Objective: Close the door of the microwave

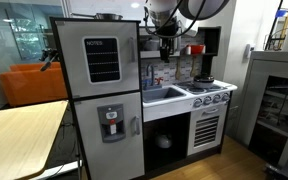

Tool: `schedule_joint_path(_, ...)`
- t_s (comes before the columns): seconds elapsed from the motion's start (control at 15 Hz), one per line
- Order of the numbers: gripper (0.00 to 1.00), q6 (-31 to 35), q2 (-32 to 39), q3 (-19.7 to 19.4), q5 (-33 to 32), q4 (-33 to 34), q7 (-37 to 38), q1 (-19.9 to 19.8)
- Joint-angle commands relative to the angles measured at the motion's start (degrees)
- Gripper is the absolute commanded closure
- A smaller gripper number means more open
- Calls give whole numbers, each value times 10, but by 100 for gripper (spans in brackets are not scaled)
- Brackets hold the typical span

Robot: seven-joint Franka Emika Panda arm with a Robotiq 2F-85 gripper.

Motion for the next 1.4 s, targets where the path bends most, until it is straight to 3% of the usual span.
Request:
schedule_joint_path(0.0, 0, -33, -70, 0, 109, -69, -4, 6)
schedule_joint_path(0.67, 0, -77, -195, -38, 462, -190, -23, -14)
schedule_joint_path(1.07, 0, -95, -245, -62, 592, -210, -12, -31)
schedule_joint_path(1.13, 0, -87, -226, -45, 566, -201, -17, -40)
schedule_joint_path(1.33, 0, -88, -238, -48, 588, -206, -16, -40)
